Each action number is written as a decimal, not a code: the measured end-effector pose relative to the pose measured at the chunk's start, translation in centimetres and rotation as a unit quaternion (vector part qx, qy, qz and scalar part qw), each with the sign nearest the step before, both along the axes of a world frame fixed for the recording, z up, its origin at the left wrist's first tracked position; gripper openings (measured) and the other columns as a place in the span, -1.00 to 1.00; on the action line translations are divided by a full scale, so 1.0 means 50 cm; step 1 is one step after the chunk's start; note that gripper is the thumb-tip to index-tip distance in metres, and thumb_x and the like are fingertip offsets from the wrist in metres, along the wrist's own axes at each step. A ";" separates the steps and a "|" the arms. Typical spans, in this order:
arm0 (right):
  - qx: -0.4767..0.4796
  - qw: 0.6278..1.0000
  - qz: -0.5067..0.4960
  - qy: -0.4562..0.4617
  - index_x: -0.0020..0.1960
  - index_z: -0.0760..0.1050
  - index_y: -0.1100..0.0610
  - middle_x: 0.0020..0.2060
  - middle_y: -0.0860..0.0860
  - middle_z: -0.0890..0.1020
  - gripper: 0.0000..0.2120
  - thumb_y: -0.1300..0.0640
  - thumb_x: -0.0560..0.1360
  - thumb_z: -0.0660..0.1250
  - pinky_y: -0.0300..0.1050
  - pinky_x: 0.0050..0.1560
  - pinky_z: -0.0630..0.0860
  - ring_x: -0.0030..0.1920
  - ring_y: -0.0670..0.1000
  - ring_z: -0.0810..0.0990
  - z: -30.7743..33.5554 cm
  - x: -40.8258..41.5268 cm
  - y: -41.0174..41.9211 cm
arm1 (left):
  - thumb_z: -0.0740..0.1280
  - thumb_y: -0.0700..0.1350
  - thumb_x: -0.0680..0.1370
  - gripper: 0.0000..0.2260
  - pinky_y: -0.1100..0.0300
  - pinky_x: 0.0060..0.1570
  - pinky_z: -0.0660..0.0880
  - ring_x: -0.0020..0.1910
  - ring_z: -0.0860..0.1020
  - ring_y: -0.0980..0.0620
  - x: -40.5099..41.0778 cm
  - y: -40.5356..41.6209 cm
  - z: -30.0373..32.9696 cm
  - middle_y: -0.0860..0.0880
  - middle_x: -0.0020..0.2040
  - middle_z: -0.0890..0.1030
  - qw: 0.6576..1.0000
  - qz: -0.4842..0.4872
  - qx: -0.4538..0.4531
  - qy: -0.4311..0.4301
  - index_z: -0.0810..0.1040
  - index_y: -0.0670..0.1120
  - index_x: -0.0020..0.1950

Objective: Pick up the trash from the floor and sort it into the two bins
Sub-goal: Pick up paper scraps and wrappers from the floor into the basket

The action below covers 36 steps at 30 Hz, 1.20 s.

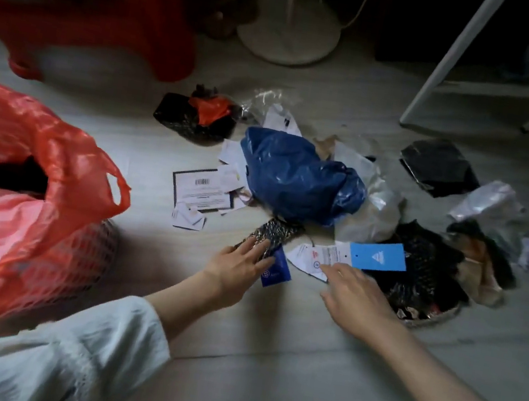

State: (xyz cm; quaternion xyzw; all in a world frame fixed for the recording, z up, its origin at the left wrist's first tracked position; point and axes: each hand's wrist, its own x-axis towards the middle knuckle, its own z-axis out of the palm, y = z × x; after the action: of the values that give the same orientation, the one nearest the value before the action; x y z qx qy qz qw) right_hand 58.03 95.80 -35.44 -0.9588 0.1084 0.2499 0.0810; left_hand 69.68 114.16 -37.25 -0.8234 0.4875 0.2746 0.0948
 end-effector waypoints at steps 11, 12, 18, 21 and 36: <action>-0.041 0.998 -0.011 -0.039 0.29 0.44 0.10 0.19 0.13 0.51 -0.33 -0.09 0.26 0.52 0.07 0.03 0.50 0.20 0.17 0.49 -0.102 0.075 0.005 | 0.34 0.02 0.48 -0.24 -0.03 0.39 0.10 0.51 -0.09 -0.15 0.060 -0.040 -0.069 -0.07 0.54 -0.19 0.998 -0.064 -0.008 -0.018 -0.10 0.18 0.50; -0.050 0.997 -0.005 -0.057 0.14 0.56 0.12 0.03 0.13 0.59 -0.34 -0.09 0.11 0.61 0.04 -0.16 0.55 0.01 0.16 0.59 -0.111 0.071 0.002 | 0.38 0.02 0.45 -0.22 -0.01 0.37 0.15 0.49 -0.02 -0.14 0.060 -0.041 -0.070 -0.08 0.54 -0.12 0.998 -0.060 -0.013 -0.023 -0.06 0.17 0.50; -0.090 0.986 0.029 -0.134 -0.16 0.55 0.19 -0.26 0.11 0.56 -0.63 0.17 0.06 0.52 -0.05 -0.41 0.51 -0.27 0.15 0.58 -0.141 0.056 0.015 | 0.47 -0.07 0.34 -0.33 0.03 0.15 0.34 0.22 0.29 -0.13 0.056 -0.036 -0.060 -0.13 0.34 0.25 0.997 -0.071 -0.019 -0.024 0.24 -0.01 0.37; -0.112 0.974 0.081 -0.180 -0.15 0.54 0.19 -0.28 0.09 0.55 -0.84 0.22 0.28 0.32 -0.07 -0.38 0.54 -0.23 0.12 0.60 -0.152 0.042 0.011 | 0.46 -0.16 0.35 -0.36 0.03 0.12 0.36 0.22 0.30 -0.12 0.051 -0.037 -0.048 -0.15 0.32 0.24 0.997 -0.071 0.000 -0.015 0.25 -0.07 0.35; -0.074 0.983 0.041 -0.163 -0.23 0.59 0.09 -0.61 0.01 0.47 -0.53 0.34 -0.12 0.54 -0.22 -0.59 0.03 -0.64 -0.02 0.45 -0.037 -0.015 0.003 | 0.59 -0.09 0.03 -0.56 0.25 -0.48 0.42 -0.36 0.53 -0.02 -0.005 0.002 -0.061 -0.07 -0.24 0.56 0.986 -0.097 -0.071 -0.113 0.60 -0.10 -0.14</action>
State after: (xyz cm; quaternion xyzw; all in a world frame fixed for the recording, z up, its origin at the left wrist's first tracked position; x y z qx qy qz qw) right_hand 57.29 95.94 -37.28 -0.9937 0.0724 0.0842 0.0158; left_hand 69.44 114.25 -40.28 -0.8024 0.5695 0.1345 0.1171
